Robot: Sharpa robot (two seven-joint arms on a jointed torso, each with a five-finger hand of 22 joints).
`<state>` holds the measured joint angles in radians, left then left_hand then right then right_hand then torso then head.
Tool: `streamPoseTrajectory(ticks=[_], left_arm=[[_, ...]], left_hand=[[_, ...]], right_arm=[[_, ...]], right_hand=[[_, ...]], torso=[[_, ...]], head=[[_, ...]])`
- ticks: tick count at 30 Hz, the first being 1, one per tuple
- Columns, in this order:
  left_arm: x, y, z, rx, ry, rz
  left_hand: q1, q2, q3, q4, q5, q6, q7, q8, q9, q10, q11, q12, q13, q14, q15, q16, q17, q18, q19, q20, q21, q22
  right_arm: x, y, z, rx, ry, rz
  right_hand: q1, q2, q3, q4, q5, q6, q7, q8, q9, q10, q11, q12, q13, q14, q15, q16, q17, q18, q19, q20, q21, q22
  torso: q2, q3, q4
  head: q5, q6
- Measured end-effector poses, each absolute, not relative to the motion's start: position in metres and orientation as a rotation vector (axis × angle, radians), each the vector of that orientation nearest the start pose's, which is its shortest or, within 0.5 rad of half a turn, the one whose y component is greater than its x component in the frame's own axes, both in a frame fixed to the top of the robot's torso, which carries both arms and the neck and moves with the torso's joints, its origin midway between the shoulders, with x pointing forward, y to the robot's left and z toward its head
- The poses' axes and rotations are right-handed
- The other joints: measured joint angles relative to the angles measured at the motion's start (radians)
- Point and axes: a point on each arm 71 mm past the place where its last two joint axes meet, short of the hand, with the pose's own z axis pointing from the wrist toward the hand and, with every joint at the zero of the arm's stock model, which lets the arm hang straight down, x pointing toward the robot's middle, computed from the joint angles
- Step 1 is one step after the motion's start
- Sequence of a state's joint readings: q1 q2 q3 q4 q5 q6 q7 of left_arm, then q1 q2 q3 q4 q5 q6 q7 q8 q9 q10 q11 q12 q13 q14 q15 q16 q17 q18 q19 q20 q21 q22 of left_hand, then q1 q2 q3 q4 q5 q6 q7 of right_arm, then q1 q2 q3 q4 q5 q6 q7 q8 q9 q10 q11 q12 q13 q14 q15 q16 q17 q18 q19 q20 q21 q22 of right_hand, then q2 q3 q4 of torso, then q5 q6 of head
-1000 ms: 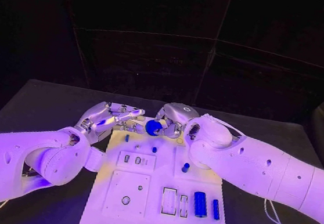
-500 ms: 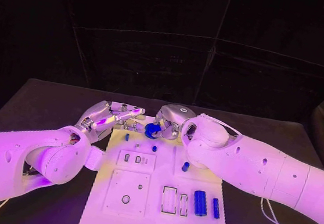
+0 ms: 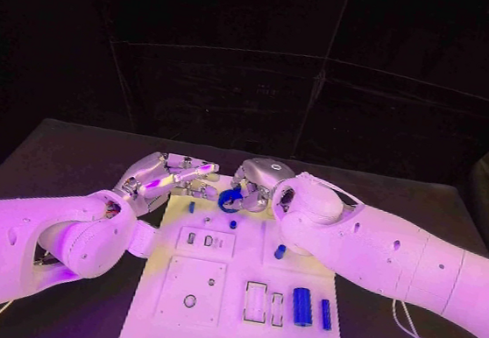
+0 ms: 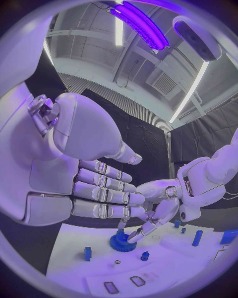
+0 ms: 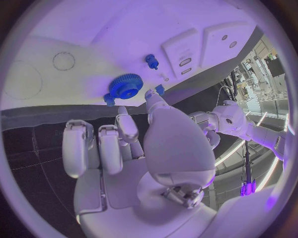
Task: Assemble the parts on the task board
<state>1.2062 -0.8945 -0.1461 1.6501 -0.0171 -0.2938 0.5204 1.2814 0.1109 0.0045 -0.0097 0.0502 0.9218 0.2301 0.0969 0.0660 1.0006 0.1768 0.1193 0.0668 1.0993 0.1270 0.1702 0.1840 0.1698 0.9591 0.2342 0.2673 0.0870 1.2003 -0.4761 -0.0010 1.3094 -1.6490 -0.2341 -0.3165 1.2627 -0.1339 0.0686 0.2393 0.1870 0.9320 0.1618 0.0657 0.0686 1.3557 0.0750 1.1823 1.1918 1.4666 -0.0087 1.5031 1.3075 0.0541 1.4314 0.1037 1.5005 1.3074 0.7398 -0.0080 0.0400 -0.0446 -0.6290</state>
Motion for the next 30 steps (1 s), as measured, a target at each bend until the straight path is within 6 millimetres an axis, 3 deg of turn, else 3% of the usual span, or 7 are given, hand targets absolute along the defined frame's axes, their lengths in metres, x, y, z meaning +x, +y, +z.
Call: streamPoseTrajectory(ticks=[13,18,21,25,30], left_arm=[[0.45,0.197,-0.195,-1.034,1.451,-1.648],[0.45,0.197,-0.195,-1.035,1.452,-1.647],[0.45,0.198,-0.196,-1.035,1.451,-1.645],[0.451,0.201,-0.196,-1.037,1.449,-1.64],[0.451,0.202,-0.196,-1.038,1.448,-1.636]], left_hand=[[0.0,0.0,0.0,0.0,0.0,0.0,0.0,0.0,0.0,0.0,0.0,0.0,0.0,0.0,0.0,0.0,0.001,0.0,0.0,0.0,0.0,0.0],[0.0,0.0,0.0,0.0,0.0,0.0,0.0,0.0,0.0,0.0,0.0,0.0,0.0,0.0,0.0,0.0,0.001,0.0,0.0,0.0,0.0,-0.001],[0.0,0.0,0.0,0.0,0.0,0.0,0.0,0.0,0.0,0.0,0.0,0.0,0.0,0.0,0.0,0.0,0.001,0.0,0.0,0.0,0.0,-0.001],[0.0,0.0,0.0,0.0,0.0,0.0,0.0,-0.004,0.0,0.0,0.0,0.0,0.0,0.0,0.0,0.0,0.001,0.0,0.0,0.0,0.0,-0.001],[0.0,0.0,0.003,-0.003,0.0,0.004,-0.004,-0.004,0.0,0.004,-0.004,0.0,0.0,0.004,-0.004,-0.004,0.002,0.0,0.0,0.0,0.0,-0.002]], right_arm=[[0.516,-0.083,-0.183,-0.273,1.664,0.52],[0.515,-0.097,-0.182,-0.248,1.649,0.528],[0.514,-0.121,-0.18,-0.196,1.625,0.55],[0.511,-0.161,-0.176,-0.108,1.607,0.615],[0.505,-0.214,-0.171,0.014,1.587,0.707]], right_hand=[[0.006,0.014,-0.018,0.012,0.015,0.005,-0.005,0.007,0.005,0.002,-0.002,0.012,0.017,0.0,0.0,0.0,0.0,0.0,0.003,0.003,0.0,0.0],[0.028,0.047,-0.021,0.007,0.061,0.011,-0.011,0.007,0.006,0.018,-0.009,0.041,0.042,0.0,0.0,0.0,0.0,0.0,0.003,0.003,0.0,0.0],[0.057,0.061,-0.014,-0.016,0.075,0.011,-0.011,0.007,0.006,0.022,-0.007,0.048,0.05,0.0,0.0,0.0,0.0,0.0,0.003,0.003,0.0,0.0],[0.097,0.059,-0.009,-0.044,0.075,0.011,-0.011,0.007,0.005,0.022,-0.007,0.042,0.044,0.0,0.0,-0.012,0.0,0.0,-0.012,0.004,-0.011,0.0],[0.119,0.056,-0.013,-0.065,0.075,0.011,-0.011,0.007,0.005,0.014,-0.007,0.033,0.037,0.0,0.0,-0.012,0.0,0.0,-0.015,0.004,-0.015,0.0]], torso=[[0.0,0.0001,-0.0006],[0.0,0.0001,-0.0006],[0.0,0.0001,-0.0006],[-0.001,0.0001,-0.0025],[-0.002,0.0026,-0.01]], head=[[-0.003,-0.002],[-0.004,-0.001],[-0.004,0.002],[-0.001,0.006],[-0.001,0.012]])
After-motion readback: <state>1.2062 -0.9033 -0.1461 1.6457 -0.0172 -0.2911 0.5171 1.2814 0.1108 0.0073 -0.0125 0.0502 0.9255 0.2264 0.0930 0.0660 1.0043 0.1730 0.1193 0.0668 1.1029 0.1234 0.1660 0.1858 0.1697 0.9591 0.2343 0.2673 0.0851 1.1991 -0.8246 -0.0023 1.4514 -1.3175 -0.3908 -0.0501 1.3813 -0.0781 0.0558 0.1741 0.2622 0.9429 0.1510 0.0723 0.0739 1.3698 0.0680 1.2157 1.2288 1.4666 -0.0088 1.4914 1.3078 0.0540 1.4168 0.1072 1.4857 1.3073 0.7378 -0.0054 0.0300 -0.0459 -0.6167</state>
